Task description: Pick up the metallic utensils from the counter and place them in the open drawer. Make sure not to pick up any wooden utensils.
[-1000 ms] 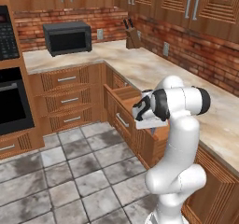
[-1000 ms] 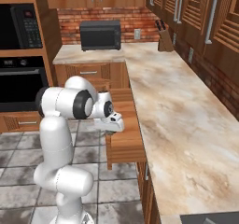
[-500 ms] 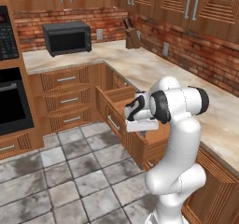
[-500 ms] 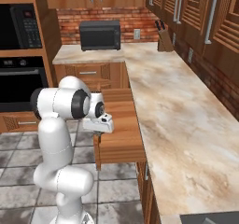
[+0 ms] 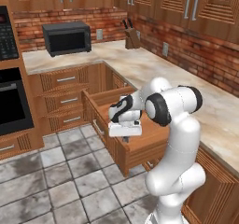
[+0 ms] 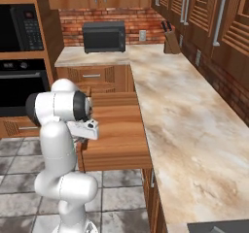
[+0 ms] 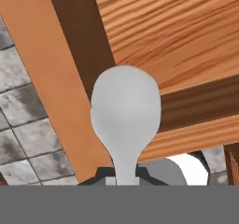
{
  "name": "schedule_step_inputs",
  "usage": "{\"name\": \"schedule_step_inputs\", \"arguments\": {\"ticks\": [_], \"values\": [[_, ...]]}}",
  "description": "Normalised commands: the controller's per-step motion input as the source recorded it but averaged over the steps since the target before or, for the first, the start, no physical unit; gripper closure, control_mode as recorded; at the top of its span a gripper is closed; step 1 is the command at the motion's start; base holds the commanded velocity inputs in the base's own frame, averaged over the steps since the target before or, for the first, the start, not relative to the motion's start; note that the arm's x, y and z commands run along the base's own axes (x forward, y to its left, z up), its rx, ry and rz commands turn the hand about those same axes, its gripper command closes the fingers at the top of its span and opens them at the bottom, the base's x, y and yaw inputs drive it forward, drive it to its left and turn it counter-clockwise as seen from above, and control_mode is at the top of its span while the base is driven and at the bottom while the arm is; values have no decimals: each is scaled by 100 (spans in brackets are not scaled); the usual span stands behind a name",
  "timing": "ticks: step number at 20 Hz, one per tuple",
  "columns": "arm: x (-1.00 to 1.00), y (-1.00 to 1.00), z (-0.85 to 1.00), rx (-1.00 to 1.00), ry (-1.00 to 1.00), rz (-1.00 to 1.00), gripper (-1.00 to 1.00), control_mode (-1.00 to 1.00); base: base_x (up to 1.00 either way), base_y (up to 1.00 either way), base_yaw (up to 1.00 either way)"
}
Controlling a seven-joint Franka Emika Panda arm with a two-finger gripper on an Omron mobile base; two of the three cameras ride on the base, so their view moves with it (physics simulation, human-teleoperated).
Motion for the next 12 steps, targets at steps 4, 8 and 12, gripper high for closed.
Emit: {"name": "schedule_step_inputs", "arguments": {"ticks": [4, 8, 12], "values": [[-33, 100, -70, 7, 16, 8, 100, -100, 0, 0, 0], [-36, 100, -69, 1, 15, 7, 100, -100, 0, 0, 0], [-48, 91, -18, -11, 5, 4, 100, -100, 0, 0, 0]]}}
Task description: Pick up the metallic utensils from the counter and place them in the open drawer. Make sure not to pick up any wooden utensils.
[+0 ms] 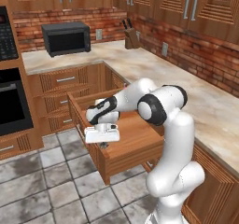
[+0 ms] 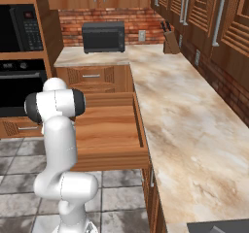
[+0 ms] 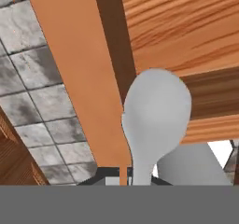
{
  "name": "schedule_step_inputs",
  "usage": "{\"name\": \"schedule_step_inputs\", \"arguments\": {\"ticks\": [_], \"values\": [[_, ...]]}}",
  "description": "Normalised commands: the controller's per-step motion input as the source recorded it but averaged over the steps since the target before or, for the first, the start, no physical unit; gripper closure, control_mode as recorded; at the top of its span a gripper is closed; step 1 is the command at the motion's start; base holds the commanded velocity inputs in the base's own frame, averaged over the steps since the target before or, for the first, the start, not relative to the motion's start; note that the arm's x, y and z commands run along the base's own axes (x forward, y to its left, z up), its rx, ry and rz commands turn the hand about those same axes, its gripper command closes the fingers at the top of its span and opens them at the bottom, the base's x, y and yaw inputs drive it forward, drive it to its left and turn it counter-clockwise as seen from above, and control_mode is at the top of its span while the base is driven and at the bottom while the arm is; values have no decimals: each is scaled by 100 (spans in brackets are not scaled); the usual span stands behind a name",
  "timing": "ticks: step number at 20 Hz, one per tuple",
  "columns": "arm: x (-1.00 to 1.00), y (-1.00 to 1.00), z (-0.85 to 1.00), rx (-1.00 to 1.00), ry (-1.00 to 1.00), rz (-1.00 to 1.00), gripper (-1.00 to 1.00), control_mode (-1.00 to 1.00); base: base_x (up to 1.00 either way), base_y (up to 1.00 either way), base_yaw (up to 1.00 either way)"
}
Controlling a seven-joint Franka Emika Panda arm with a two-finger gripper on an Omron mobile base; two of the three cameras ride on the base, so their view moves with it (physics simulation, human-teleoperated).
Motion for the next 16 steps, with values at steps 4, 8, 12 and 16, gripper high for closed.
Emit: {"name": "schedule_step_inputs", "arguments": {"ticks": [4, 8, 12, 16], "values": [[-25, -6, 78, -16, 12, 0, 100, -100, 0, 0, 0], [3, -32, 86, -9, 9, 5, 100, -100, 0, 0, 0], [4, -54, 33, 0, 0, 22, 100, -100, 0, 0, 0], [14, -54, 0, 0, -11, 25, 100, -100, 0, 0, 0]]}}
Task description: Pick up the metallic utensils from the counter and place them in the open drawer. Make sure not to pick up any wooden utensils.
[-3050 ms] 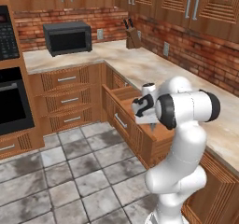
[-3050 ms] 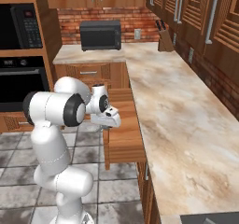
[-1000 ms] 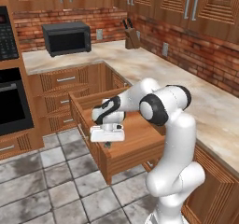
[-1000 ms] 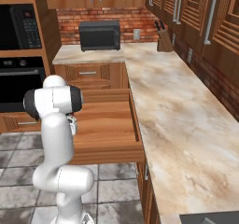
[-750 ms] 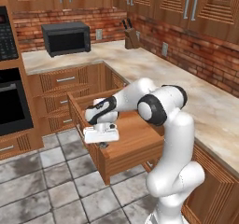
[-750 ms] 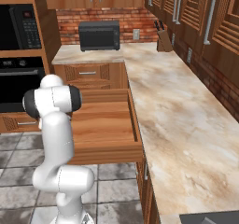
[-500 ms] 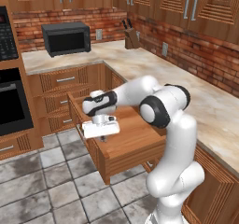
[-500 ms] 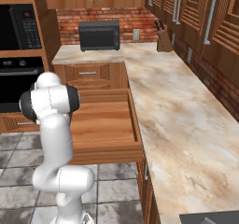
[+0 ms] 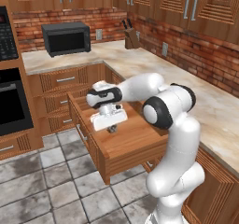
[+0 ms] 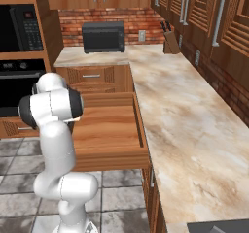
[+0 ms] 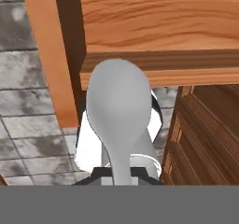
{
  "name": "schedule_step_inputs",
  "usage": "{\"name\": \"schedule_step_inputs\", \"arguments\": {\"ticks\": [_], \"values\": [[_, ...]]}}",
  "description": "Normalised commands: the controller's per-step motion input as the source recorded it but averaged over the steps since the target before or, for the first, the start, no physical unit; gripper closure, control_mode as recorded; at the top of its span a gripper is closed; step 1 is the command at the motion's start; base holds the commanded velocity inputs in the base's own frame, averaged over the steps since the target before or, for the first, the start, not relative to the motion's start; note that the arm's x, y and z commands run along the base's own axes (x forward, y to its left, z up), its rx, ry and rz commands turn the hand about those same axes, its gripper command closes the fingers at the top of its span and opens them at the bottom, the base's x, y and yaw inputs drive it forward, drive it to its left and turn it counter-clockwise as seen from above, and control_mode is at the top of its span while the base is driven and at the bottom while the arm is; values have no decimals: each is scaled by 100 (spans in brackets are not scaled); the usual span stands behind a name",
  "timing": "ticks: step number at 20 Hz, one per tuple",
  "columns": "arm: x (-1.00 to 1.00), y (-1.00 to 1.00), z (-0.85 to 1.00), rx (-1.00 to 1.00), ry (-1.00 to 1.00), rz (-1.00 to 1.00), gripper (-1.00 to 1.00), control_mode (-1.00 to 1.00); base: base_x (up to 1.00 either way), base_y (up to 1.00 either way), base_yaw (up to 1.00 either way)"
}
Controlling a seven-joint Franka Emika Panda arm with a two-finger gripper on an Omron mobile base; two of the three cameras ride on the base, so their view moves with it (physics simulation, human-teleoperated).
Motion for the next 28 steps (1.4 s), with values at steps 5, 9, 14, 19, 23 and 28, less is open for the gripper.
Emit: {"name": "schedule_step_inputs", "arguments": {"ticks": [5, 9, 14, 19, 23, 28], "values": [[20, -47, 0, 8, -28, 31, 100, -100, 0, 0, 0], [40, -44, 0, 16, -15, 27, 100, -100, 0, 0, 0], [61, -22, -9, 24, 3, 14, 100, -100, 0, 0, 0], [52, -3, -23, 25, 0, 8, 100, -100, 0, 0, 0], [49, 8, -37, 11, 1, 1, 100, -100, 0, 0, 0], [54, 35, -32, -5, 12, 0, 100, -100, 0, 0, 0]]}}
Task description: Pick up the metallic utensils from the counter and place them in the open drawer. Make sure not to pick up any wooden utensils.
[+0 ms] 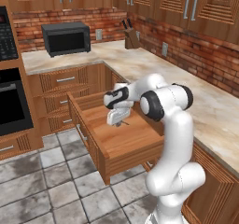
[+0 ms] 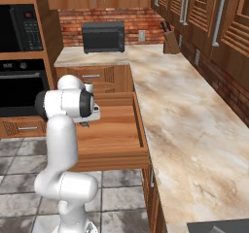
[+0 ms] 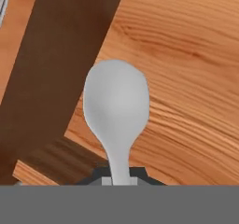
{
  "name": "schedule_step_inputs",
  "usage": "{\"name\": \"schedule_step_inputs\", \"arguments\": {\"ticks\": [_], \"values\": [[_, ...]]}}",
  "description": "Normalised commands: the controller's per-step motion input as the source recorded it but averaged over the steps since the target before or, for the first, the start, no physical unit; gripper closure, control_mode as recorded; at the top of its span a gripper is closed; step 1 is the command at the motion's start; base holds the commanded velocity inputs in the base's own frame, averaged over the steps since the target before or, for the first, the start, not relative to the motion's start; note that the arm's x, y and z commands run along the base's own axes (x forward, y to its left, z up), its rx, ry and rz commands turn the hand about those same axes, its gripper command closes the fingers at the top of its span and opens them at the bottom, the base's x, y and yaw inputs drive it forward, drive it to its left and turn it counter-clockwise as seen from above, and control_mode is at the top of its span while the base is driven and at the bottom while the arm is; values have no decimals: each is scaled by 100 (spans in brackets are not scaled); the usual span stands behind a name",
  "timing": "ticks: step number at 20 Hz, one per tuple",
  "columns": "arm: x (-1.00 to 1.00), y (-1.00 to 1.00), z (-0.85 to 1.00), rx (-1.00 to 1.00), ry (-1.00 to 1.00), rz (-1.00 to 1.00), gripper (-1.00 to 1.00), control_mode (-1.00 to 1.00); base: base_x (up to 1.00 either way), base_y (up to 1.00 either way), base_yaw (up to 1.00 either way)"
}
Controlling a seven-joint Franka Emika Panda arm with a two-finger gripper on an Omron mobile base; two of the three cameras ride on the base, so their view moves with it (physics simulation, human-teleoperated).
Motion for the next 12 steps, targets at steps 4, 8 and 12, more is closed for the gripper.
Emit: {"name": "schedule_step_inputs", "arguments": {"ticks": [4, 8, 12], "values": [[49, 28, -32, -5, 8, 0, 100, -100, 0, 0, 0], [37, 3, -40, -1, 6, 0, 100, -100, 0, 0, 0], [33, 0, -50, 0, 4, 0, 100, -100, 0, 0, 0]]}}
